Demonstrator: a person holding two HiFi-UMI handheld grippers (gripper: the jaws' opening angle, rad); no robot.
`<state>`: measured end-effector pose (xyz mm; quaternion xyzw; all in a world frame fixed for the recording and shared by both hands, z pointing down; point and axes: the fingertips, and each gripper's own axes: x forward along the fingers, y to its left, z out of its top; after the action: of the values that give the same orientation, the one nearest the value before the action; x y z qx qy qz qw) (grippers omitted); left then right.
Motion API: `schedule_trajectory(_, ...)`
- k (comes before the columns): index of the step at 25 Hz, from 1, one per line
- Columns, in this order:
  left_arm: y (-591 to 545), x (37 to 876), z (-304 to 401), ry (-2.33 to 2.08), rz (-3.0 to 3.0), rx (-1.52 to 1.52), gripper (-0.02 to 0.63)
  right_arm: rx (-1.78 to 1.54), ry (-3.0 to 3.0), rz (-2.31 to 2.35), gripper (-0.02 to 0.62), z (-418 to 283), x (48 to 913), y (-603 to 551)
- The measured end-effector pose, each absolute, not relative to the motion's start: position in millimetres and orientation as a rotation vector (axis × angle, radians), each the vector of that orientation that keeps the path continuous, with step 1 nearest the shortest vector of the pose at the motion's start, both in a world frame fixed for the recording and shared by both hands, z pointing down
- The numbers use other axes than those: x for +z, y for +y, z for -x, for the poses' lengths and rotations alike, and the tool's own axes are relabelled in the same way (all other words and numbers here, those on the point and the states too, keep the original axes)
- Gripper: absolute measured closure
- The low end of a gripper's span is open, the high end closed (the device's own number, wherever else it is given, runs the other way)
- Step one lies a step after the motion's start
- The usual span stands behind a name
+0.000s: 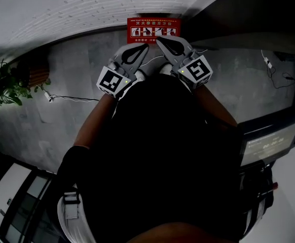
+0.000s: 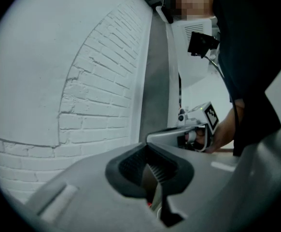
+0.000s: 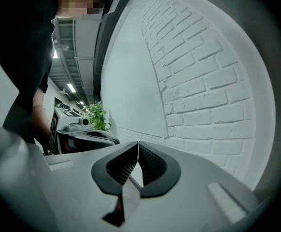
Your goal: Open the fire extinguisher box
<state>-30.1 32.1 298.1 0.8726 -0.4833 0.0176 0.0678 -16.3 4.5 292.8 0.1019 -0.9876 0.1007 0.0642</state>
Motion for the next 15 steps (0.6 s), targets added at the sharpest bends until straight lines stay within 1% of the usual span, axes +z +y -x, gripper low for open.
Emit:
schedule_trajectory(7,-0.6,324.3,14.7,-1.533,-2.535,0.118,0.604,0.433,-2.959,-0.234,0.584,11.2,325.7,-24.2)
schedule_trajectory(15,-11.0,357.7,26.0,-1.531,-2.466,0.148,0.604,0.488,-2.906,-0.227,0.584,24.4,368.3,-32.9)
